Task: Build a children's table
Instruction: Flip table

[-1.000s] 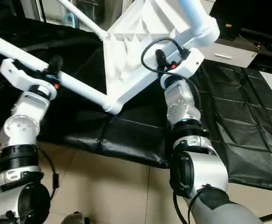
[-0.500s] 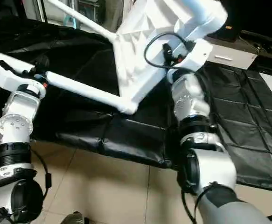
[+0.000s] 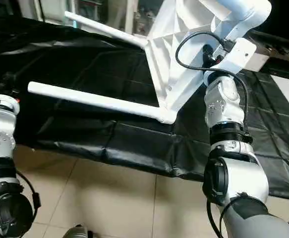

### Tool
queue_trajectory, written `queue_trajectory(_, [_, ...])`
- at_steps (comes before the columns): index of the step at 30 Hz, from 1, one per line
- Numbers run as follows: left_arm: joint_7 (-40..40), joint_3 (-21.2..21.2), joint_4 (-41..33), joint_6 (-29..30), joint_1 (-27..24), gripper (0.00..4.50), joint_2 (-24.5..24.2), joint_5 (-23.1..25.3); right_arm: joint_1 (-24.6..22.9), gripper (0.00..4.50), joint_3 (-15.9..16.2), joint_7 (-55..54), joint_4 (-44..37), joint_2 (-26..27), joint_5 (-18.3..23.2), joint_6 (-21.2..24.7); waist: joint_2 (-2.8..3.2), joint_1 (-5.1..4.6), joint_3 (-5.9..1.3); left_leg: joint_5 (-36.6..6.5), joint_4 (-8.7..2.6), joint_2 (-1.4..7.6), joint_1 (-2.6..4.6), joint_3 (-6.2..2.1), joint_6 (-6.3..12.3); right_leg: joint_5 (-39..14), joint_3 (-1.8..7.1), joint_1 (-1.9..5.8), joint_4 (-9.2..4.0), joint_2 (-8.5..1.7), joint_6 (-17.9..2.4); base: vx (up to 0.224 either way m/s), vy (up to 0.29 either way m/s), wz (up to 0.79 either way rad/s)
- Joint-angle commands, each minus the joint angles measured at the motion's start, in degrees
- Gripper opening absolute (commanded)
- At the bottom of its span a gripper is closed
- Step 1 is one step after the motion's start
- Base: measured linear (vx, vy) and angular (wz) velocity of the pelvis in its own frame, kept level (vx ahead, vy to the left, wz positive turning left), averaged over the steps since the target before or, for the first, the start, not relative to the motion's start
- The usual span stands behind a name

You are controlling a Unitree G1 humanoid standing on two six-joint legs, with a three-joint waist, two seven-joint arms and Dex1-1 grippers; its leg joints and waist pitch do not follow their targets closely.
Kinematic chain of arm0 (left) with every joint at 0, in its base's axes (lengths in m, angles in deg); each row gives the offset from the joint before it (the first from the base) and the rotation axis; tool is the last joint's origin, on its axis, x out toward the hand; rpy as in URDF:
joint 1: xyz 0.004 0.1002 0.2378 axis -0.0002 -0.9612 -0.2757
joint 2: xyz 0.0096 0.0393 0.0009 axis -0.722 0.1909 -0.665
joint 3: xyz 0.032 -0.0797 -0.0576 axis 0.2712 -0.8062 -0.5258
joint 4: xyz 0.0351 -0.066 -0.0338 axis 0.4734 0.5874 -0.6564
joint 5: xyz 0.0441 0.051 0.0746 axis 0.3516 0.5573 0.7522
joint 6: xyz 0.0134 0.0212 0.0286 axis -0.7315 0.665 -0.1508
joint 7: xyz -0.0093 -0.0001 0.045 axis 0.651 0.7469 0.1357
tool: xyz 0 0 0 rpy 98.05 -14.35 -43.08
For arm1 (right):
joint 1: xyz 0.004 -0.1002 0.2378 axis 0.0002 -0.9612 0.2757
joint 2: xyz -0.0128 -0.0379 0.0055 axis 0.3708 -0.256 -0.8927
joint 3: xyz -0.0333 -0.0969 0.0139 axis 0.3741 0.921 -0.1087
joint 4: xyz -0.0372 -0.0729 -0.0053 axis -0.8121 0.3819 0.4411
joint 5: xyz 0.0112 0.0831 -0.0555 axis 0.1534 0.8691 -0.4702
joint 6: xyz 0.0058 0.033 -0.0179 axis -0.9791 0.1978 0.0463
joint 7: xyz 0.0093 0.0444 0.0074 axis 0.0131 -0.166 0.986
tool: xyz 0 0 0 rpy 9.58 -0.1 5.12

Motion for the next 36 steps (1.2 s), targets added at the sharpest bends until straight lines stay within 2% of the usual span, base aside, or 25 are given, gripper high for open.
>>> queue_trajectory(1, [1.1, 2.4, -0.4, 0.2, 0.0, 3.17, 0.3, 1.1, 0.0, 1.58, -0.6, -1.1, -4.1, -1.0, -0.9, -2.6, 0.4, -0.23, -4.87, -4.7, -3.42, 0.57, 2.22, 0.39, -2.75, 7.2, 0.25, 2.5, -2.16, -1.14, -8.3, 0.0, 0.0, 0.0])
queue_trajectory(6, [3.6, 6.2, -1.6, -0.2, -0.7, 3.17, -1.3, 4.6, -0.6, 1.56, 1.3, -3.1, -5.2, -1.2, -3.6, -2.3, 0.54, -0.31, -4.89, -4.2, -3.35, 0.62, 2.39, 0.41, -2.42, 7.3, 0.23, 2.45, -2.14, -1.1, -8.3, 0.0, 0.0, 0.0])
queue_trajectory(7, [5.9, 9.2, -3.3, 0.0, -1.1, 3.17, -2.5, 6.7, -0.7, 1.55, 2.9, -4.2, -5.8, -1.7, -5.7, -1.8, 0.55, -0.28, -4.83, -4.3, -3.43, 0.71, 2.42, 0.34, -2.64, 6.7, 0.18, 2.39, -2.2, -1.15, -8.2, 0.0, 0.0, 0.0])
queue_trajectory(8, [6.6, 10.2, -3.8, 0.1, -1.2, 3.17, -3.0, 7.5, -0.7, 1.55, 3.3, -4.5, -6.0, -1.9, -6.3, -1.7, 0.59, -0.34, -4.82, -4.7, -3.43, 0.7, 2.47, 0.43, -2.89, 6.0, 0.18, 2.29, -2.2, -1.09, -8.1, 0.0, 0.0, 0.0])
queue_trajectory(12, [9.2, 13.6, -6.0, 1.6, -1.7, 3.17, -4.0, 8.9, -0.5, 1.53, 4.5, -6.2, -7.0, -2.4, -8.4, -0.9, 0.7, -0.31, -4.71, -6.3, -3.59, 0.75, 2.54, 0.4, -4.16, 4.5, 0.22, 2.16, -2.2, -1.16, -8.1, 0.0, 0.0, 0.0])
queue_trajectory(13, [9.6, 14.7, -6.9, 2.1, -1.9, 3.17, -4.1, 9.4, -0.5, 1.53, 5.0, -7.4, -7.7, -2.6, -9.5, -0.6, 0.55, -0.35, -4.68, -6.1, -3.6, 0.73, 2.51, 0.42, -4.32, 4.7, 0.23, 2.16, -2.21, -1.12, -8.0, 0.0, 0.0, 0.0])
queue_trajectory(15, [9.8, 15.6, -7.6, 2.5, -2.0, 3.17, -4.1, 9.8, -0.6, 1.51, 5.4, -8.5, -8.3, -2.7, -10.4, -0.3, 0.71, -0.33, -4.72, -6.2, -3.58, 0.71, 2.6, 0.43, -4.48, 5.1, 0.24, 2.07, -2.13, -1.06, -8.0, 0.0, 0.0, 0.0])
queue_trajectory(17, [11.7, 18.4, -10.3, 2.2, -3.0, 3.17, -4.0, 11.2, -2.9, 1.49, 6.9, -14.1, -13.1, -1.2, -13.7, 1.1, 0.6, -0.09, -4.8, -5.1, -3.48, 0.65, 2.62, 0.46, -4.56, 6.4, 0.3, 2.17, -2.07, -1.06, -7.8, 0.0, 0.0, 0.0])
queue_trajectory(18, [11.7, 18.4, -10.3, 2.2, -3.0, 3.17, -4.0, 11.2, -2.9, 1.49, 6.9, -14.1, -13.1, -1.2, -13.7, 1.1, 0.37, -0.08, -4.79, -4.0, -3.45, 0.6, 2.52, 0.47, -4.43, 7.3, 0.29, 2.26, -2.07, -0.98, -7.6, 0.0, 0.0, 0.0])
queue_trajectory(21, [14.1, 21.0, -12.5, 3.1, -4.3, 3.17, -4.7, 12.2, -5.6, 1.45, 7.9, -16.7, -17.1, 1.0, -15.3, 2.2, 0.27, 0.11, -5.0, -2.6, -3.28, 0.43, 2.36, 0.57, -3.77, 9.1, 0.35, 2.38, -1.84, -0.95, -7.2, 0.0, 0.0, 0.0])
queue_trajectory(22, [14.2, 21.2, -12.6, 3.2, -4.3, 3.17, -4.8, 12.4, -5.8, 1.43, 8.0, -16.8, -17.3, 1.1, -15.3, 2.2, 0.32, 0.1, -4.97, -1.9, -3.31, 0.44, 2.26, 0.5, -3.68, 9.6, 0.33, 2.42, -1.75, -0.9, -6.9, 0.0, 0.0, 0.0])
queue_trajectory(24, [17.2, 24.9, -15.0, 4.1, -5.6, 3.17, -6.3, 14.4, -8.2, 1.43, 8.6, -18.6, -20.2, 3.3, -16.2, 3.1, 0.6, -0.12, -4.95, -2.4, -3.37, 0.5, 2.26, 0.45, -3.85, 8.6, 0.31, 2.32, -1.8, -0.93, -6.6, 0.0, 0.0, 0.0])
queue_trajectory(26, [21.1, 29.8, -18.4, 5.5, -6.8, 3.17, -8.1, 16.2, -10.3, 1.43, 9.6, -19.9, -22.4, 5.7, -16.9, 4.0, 0.84, -0.3, -4.83, -4.0, -3.56, 0.6, 2.46, 0.42, -4.37, 6.6, 0.26, 2.02, -1.92, -0.96, -6.1, 0.0, 0.0, 0.0])
queue_trajectory(27, [21.4, 30.1, -18.6, 5.6, -6.8, 3.17, -8.2, 16.3, -10.4, 1.43, 9.6, -19.9, -22.5, 5.9, -16.9, 4.0, 0.88, -0.49, -4.68, -5.8, -3.82, 0.67, 2.45, 0.33, -4.96, 4.2, 0.21, 1.94, -2.1, -0.99, -5.9, 0.0, 0.0, 0.0])
queue_trajectory(28, [26.0, 35.1, -22.6, 6.6, -7.5, 3.17, -9.8, 17.0, -11.9, 1.43, 10.6, -20.0, -23.9, 8.1, -16.5, 4.9, 1.09, -0.65, -4.59, -7.9, -3.99, 0.76, 2.57, 0.31, -5.67, 2.1, 0.3, 1.86, -2.23, -1.13, -5.8, 0.0, 0.0, 0.0])
queue_trajectory(29, [27.5, 36.7, -23.9, 6.9, -7.6, 3.17, -10.4, 17.2, -12.2, 1.75, 11.1, -20.0, -24.3, 8.8, -16.4, 5.3, 1.11, -0.83, -4.54, -8.8, -4.15, 0.79, 2.48, 0.23, -6.1, 1.0, 0.29, 1.8, -2.28, -1.1, -5.6, 0.0, 0.0, 0.0])
queue_trajectory(30, [27.5, 36.7, -23.9, 6.9, -7.6, 3.17, -10.4, 17.2, -12.2, 1.94, 11.1, -20.0, -24.3, 8.8, -16.4, 5.3, 1.09, -1.08, -4.34, -10.8, -4.38, 0.79, 2.59, 0.22, -6.71, -1.0, 0.29, 1.57, -2.44, -1.04, -5.5, 0.0, 0.0, 0.0])
queue_trajectory(33, [30.2, 38.3, -26.8, 7.2, -7.4, 3.17, -11.4, 16.7, -13.2, 2.09, 12.3, -20.3, -26.5, 10.2, -16.4, 6.4, 1.08, -1.59, -4.15, -15.2, -4.78, 0.74, 2.56, 0.04, -7.71, -5.9, 0.45, 1.6, -3.02, -1.27, -4.9, 0.0, 0.0, 0.0])
queue_trajectory(36, [32.1, 38.7, -29.1, 7.1, -7.3, 3.17, -12.3, 16.3, -14.0, 2.33, 13.0, -19.5, -28.2, 11.1, -15.7, 6.9, 1.05, -2.2, -4.2, -15.1, -4.72, 0.74, 2.46, 0.02, -7.52, -5.4, 0.54, 1.54, -2.98, -1.22, -5.1, 0.0, 0.0, 0.0])
